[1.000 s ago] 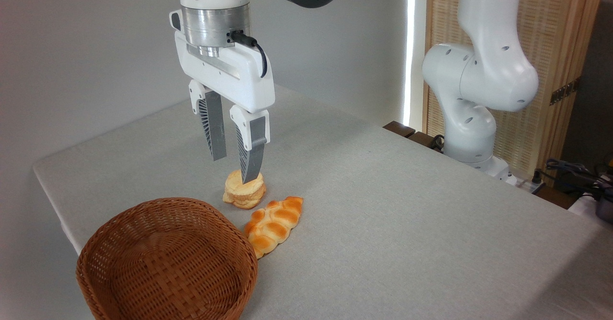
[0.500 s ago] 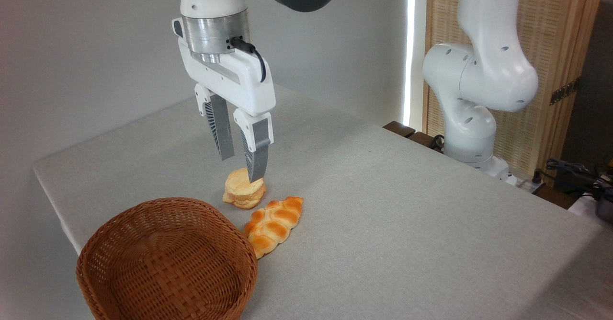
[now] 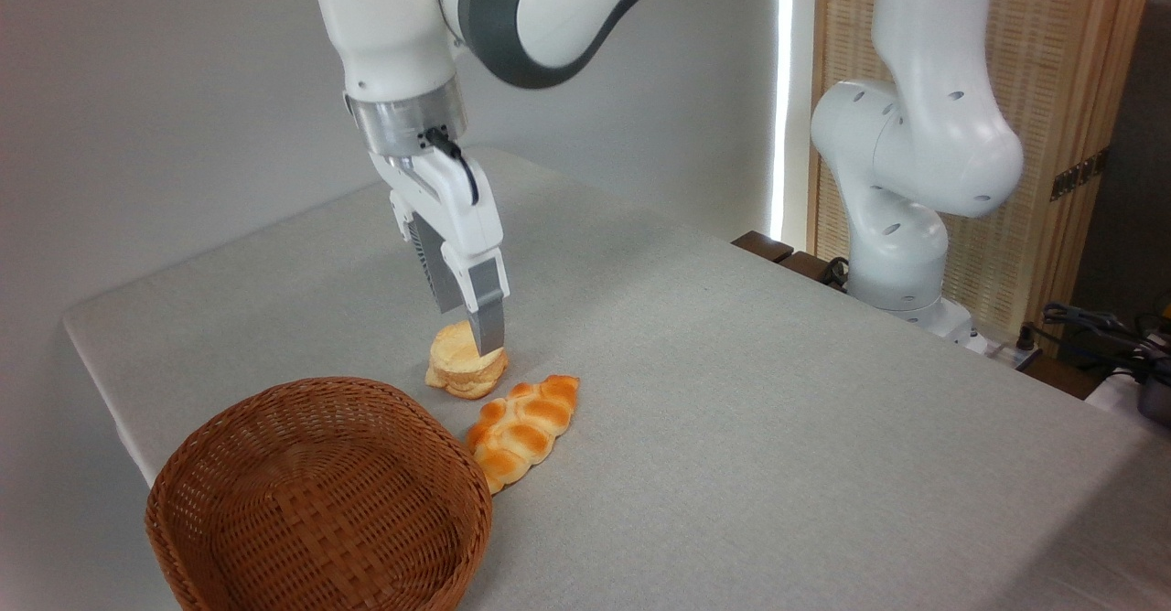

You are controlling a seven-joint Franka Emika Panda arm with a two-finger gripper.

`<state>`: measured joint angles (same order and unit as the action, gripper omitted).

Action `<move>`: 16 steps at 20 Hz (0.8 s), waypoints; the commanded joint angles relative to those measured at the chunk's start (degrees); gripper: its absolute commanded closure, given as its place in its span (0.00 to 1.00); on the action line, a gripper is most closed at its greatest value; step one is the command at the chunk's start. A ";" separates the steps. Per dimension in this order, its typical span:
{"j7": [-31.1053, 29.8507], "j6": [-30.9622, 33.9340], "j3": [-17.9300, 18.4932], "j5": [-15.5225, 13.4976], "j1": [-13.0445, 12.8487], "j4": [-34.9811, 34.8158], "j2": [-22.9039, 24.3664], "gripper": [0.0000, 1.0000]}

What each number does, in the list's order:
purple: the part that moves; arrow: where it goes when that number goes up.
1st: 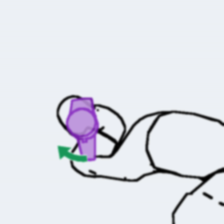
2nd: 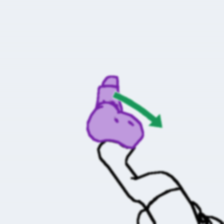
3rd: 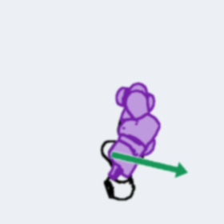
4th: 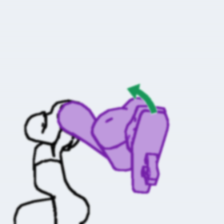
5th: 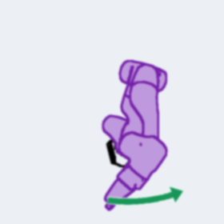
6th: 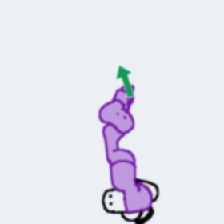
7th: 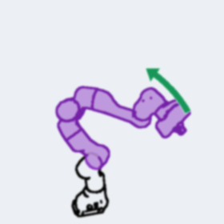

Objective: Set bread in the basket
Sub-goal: 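Lower the gripper around the small round bun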

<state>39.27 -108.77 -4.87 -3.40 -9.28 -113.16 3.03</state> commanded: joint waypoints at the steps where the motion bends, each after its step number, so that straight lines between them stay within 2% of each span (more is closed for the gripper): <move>1: -0.25 -3.56 0.56 -1.17 -2.67 -3.20 -0.65 0.00; 5: -0.25 -4.17 0.47 -3.63 -3.63 -3.20 -2.67 0.00; 16: -0.78 -6.02 0.47 -3.63 -3.81 -3.03 -4.87 0.00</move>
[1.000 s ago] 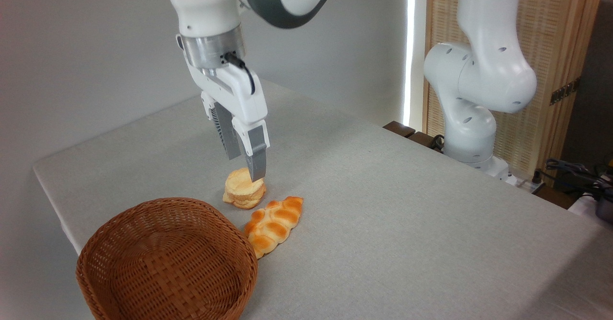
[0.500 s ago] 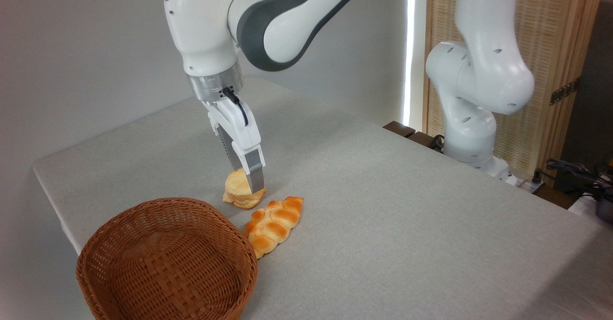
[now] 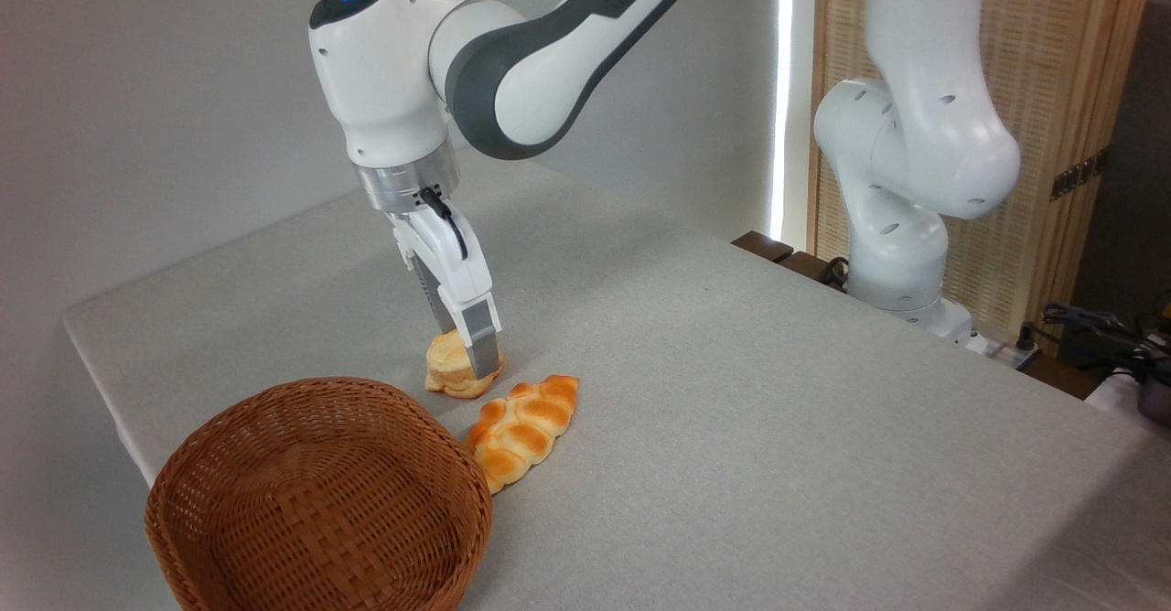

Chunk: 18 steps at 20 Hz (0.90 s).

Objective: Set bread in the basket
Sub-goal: 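Lower the gripper around the small round bun, then close the gripper on the small round bun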

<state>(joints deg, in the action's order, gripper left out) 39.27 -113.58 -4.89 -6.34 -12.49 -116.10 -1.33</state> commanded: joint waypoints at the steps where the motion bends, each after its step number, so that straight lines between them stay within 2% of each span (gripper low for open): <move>1: -0.77 -1.20 0.49 -0.70 -0.61 -0.18 -0.60 0.00; 18: -1.30 -0.32 0.06 -0.61 -0.70 -0.09 -1.48 0.00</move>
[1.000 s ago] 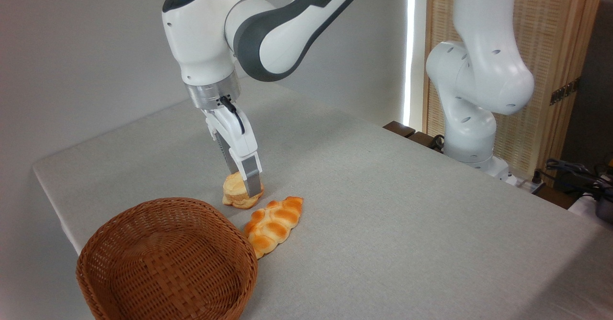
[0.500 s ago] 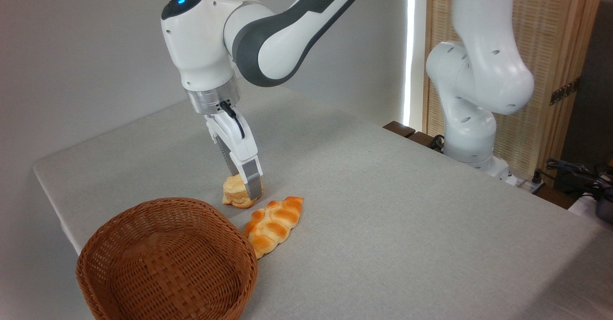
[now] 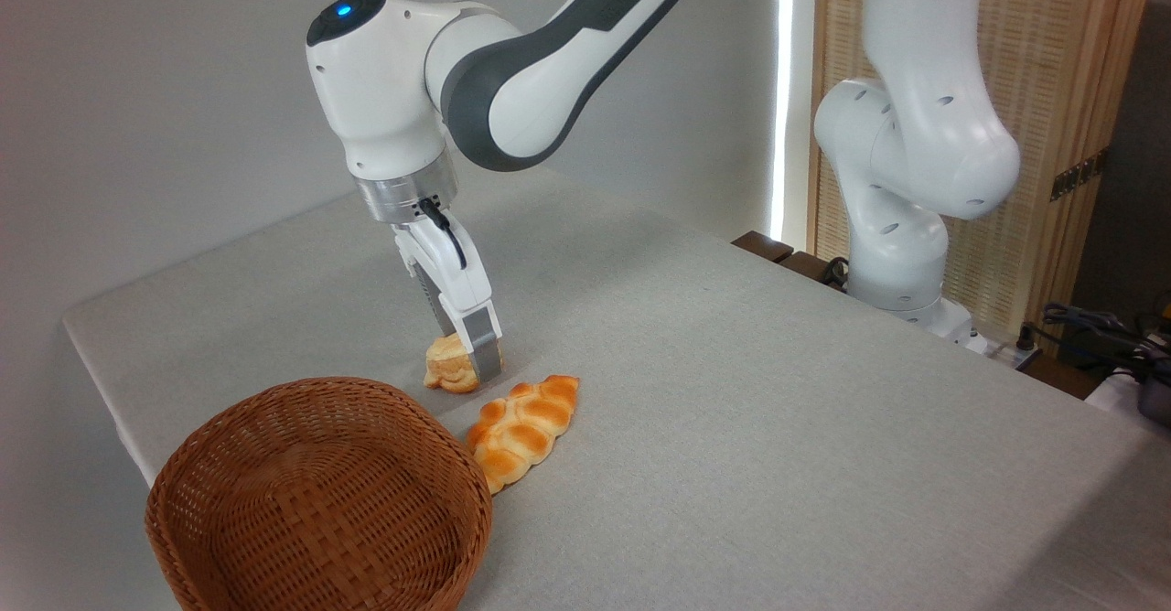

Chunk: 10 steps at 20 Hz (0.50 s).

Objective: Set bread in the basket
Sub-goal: 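Close the gripper on the small round bun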

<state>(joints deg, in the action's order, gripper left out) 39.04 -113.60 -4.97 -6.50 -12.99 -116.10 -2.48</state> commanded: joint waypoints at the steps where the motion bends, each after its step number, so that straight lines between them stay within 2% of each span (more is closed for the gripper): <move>1: -1.15 -0.22 0.13 -0.45 -0.28 -0.09 -0.33 0.00; 3: -1.16 -0.22 0.13 -0.45 -0.28 -0.09 -0.33 0.00; 4: -0.63 -0.13 0.13 -0.45 -0.20 -0.01 -0.42 0.10; 6: -0.45 -0.13 0.22 -0.45 -0.19 0.08 -0.33 0.56; 7: -0.54 -0.13 0.22 -0.45 -0.19 0.08 -0.33 0.68; 10: -0.45 -0.13 0.22 -0.45 -0.19 0.26 -0.33 0.67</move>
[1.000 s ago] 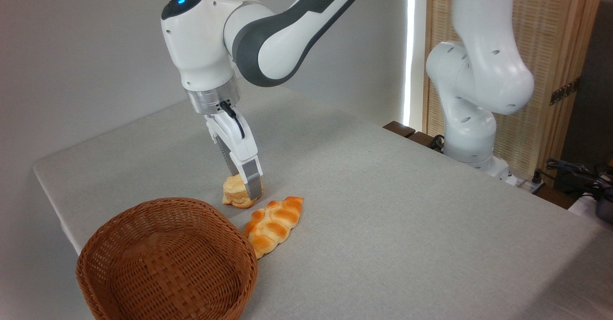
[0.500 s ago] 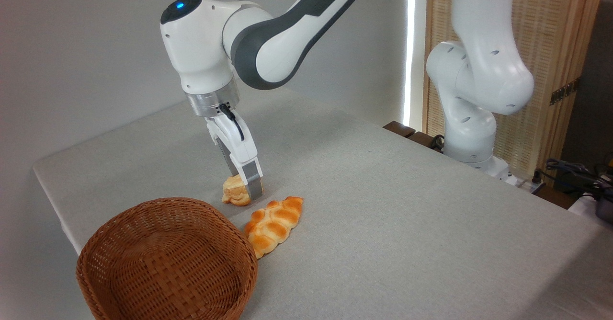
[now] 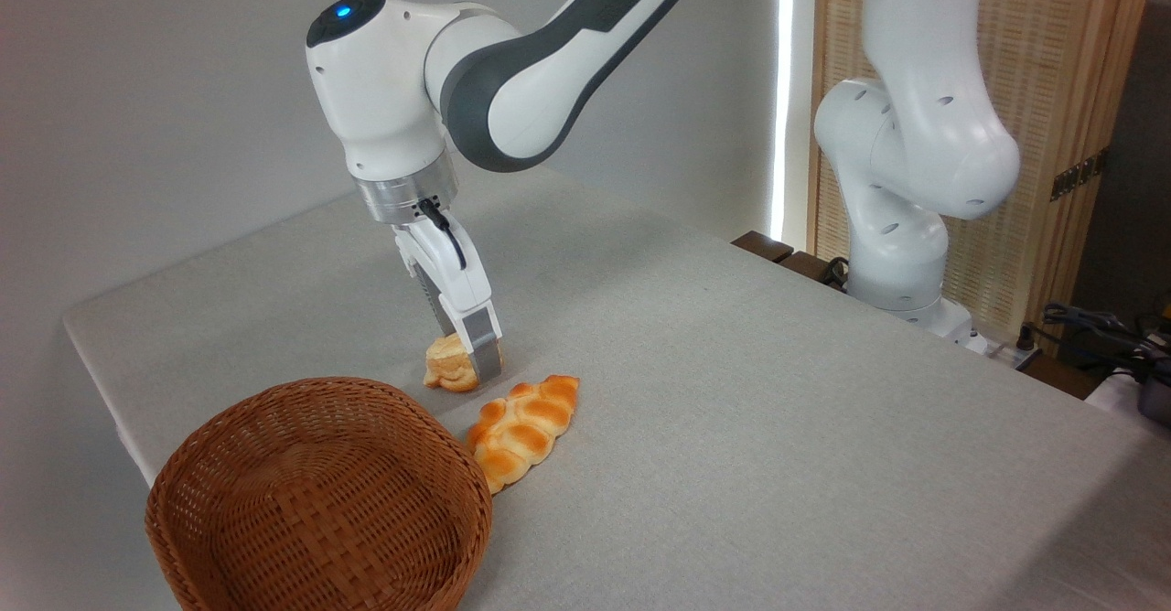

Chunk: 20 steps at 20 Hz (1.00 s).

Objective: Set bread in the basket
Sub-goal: 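Close the gripper on the small round bun, then lift the bun and carry it over the wicker basket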

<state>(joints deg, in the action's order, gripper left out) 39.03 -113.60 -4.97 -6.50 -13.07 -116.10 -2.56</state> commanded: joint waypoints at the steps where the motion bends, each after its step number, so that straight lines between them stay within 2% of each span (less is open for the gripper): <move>1: -0.45 -0.05 0.31 -0.45 -0.12 0.26 -0.25 0.67; 10: -0.71 0.92 0.83 -0.53 0.06 1.13 0.27 0.68; 13: 0.77 7.06 1.53 -0.71 0.59 4.03 0.36 0.68; 16: 1.83 9.53 3.73 -2.64 0.59 5.70 0.45 0.68; 20: 2.36 9.36 6.28 -4.66 0.59 9.30 0.45 0.65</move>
<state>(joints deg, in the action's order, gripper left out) 40.17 -105.73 -0.92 -9.13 -12.36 -109.87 -2.20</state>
